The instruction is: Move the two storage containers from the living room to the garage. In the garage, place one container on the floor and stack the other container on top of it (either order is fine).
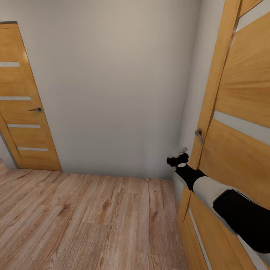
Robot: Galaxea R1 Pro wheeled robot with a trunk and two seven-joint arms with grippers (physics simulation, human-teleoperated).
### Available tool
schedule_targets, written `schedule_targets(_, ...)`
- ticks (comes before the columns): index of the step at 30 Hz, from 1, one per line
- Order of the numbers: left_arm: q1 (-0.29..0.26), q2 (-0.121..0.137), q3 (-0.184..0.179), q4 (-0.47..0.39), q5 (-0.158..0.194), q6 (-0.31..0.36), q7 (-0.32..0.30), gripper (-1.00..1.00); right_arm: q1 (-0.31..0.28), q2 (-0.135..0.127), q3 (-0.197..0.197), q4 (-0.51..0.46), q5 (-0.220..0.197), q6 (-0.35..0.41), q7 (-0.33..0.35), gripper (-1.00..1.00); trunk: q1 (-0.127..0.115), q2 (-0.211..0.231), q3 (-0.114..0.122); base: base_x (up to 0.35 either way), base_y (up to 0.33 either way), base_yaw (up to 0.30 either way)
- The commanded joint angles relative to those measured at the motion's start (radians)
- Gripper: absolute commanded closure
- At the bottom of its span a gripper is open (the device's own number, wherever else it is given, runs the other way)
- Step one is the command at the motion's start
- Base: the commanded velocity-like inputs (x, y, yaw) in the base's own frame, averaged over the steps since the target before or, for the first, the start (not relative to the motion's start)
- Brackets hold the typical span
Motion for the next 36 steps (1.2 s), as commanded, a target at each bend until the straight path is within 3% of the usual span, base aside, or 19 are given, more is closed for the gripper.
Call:
schedule_targets(1,0.0,0.0,0.0,-0.001,0.009,0.0,0.001,-1.0,0.0,0.001,0.007,0.014,-0.022,-0.005,0.014,-1.0,0.0,0.0,-0.001,0.0,0.0,0.0)
schedule_targets(4,0.0,0.0,0.0,-0.001,0.009,0.0,0.001,-1.0,-0.001,0.0,0.006,0.038,-0.048,-0.007,0.056,-1.0,0.0,0.0,-0.001,0.0,0.0,0.0)
schedule_targets(7,0.0,0.0,0.0,-0.001,0.009,0.0,0.001,-1.0,0.016,-0.001,0.005,0.083,-0.077,-0.007,0.163,-1.0,0.0,0.0,-0.001,0.0,0.0,0.0)
schedule_targets(9,0.0,0.0,0.0,-0.001,0.009,0.0,0.001,-1.0,0.039,-0.003,0.005,0.1,-0.082,-0.003,0.199,-1.0,0.0,0.0,-0.001,0.0,0.0,0.0)
schedule_targets(11,0.0,0.0,0.0,-0.001,0.009,0.0,0.001,-1.0,0.109,-0.009,0.004,0.118,-0.086,0.005,0.266,-1.0,0.0,0.0,-0.001,0.0,0.0,0.0)
schedule_targets(13,0.0,0.0,0.0,-0.001,0.009,0.0,0.001,-1.0,0.202,-0.035,0.005,0.125,-0.088,0.025,0.324,-1.0,0.0,0.0,-0.001,0.0,0.0,0.0)
schedule_targets(17,0.0,0.001,0.0,-0.001,0.009,0.0,0.001,-1.0,0.341,-0.072,0.006,0.129,-0.088,0.052,0.379,-1.0,0.0,0.0,-0.001,0.0,0.0,0.0)
schedule_targets(22,0.0,0.001,-0.001,-0.001,0.026,0.0,0.001,-1.0,0.621,-0.096,0.006,0.13,-0.086,0.063,0.473,-1.0,0.0,0.0,-0.001,0.0,0.0,0.0)
schedule_targets(25,0.0,0.001,-0.001,-0.001,0.038,0.0,0.001,-1.0,0.752,-0.1,0.006,0.13,-0.084,0.059,0.513,-1.0,0.0,0.0,-0.001,0.0,0.0,0.0)
schedule_targets(27,0.0,0.001,-0.002,-0.002,0.046,0.0,0.001,-1.0,0.894,-0.102,0.005,0.13,-0.086,0.051,0.53,-1.0,0.0,0.0,-0.001,0.0,0.0,0.0)
schedule_targets(30,0.0,0.001,-0.003,-0.002,0.049,0.0,0.001,-1.0,0.963,-0.101,0.006,0.13,-0.087,0.033,0.533,-1.0,0.0,0.0,-0.001,0.0,0.0,0.0)
schedule_targets(36,0.0,0.009,-0.002,-0.003,0.056,0.001,0.002,-1.0,1.029,-0.101,0.005,0.13,-0.09,-0.013,0.538,-1.0,0.0,0.0,-0.001,0.0,0.0,0.0)
